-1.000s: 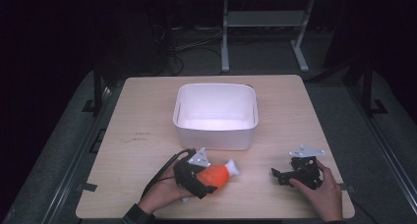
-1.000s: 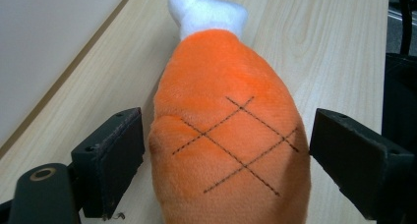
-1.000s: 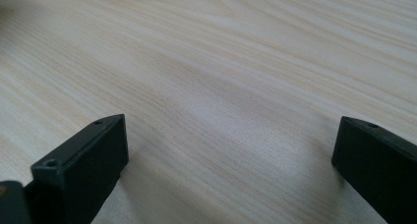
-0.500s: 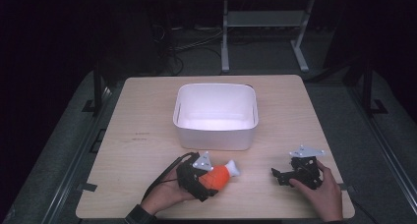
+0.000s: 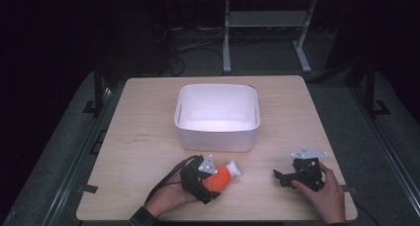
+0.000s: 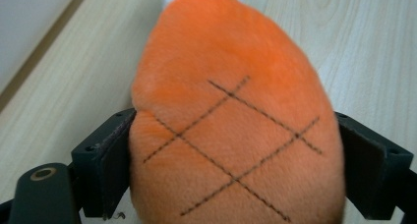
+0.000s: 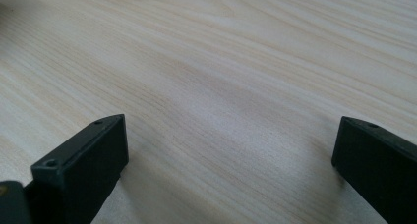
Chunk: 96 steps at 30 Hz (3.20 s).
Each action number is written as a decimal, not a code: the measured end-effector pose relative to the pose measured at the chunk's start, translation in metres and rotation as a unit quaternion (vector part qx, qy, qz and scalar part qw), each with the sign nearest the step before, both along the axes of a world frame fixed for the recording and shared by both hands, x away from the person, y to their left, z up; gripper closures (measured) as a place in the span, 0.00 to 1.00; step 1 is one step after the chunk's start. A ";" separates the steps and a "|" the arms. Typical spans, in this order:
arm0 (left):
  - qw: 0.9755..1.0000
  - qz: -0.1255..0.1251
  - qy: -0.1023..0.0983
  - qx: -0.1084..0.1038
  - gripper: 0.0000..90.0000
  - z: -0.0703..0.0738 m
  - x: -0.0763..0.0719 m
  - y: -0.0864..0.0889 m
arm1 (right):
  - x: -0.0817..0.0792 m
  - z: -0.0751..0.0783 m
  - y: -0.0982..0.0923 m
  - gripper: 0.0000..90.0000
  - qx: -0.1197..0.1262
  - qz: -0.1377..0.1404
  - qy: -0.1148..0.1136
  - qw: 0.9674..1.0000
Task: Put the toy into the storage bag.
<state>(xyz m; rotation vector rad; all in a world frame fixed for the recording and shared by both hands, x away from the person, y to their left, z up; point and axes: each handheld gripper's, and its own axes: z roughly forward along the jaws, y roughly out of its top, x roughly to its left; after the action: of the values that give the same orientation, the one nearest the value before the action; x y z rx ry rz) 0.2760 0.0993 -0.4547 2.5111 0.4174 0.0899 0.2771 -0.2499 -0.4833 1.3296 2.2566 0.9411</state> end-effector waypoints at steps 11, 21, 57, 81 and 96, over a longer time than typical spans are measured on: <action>1.000 -0.003 0.009 -0.009 0.18 0.002 0.004 0.004 | 0.000 0.000 0.000 0.00 0.000 0.000 0.000 1.000; 0.999 0.003 0.020 -0.030 0.19 0.007 0.006 0.010 | 0.000 0.000 0.000 0.00 0.000 0.000 0.000 1.000; 0.995 -0.084 0.020 -0.046 0.19 0.047 0.010 0.024 | 0.000 0.000 0.000 0.00 0.000 0.000 0.000 1.000; 0.991 -0.114 0.005 -0.067 0.19 0.095 0.024 0.029 | 0.000 0.000 0.000 0.00 0.000 0.000 0.000 1.000; 0.988 -0.123 0.008 -0.095 0.19 0.121 0.037 0.030 | 0.000 0.000 0.000 0.00 0.001 0.000 0.001 1.000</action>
<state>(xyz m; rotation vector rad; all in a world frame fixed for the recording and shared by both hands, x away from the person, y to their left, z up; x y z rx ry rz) 0.3127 0.1291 -0.3333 2.3540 0.1126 -0.0641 0.2770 -0.2499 -0.4831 1.3309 2.2578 0.9422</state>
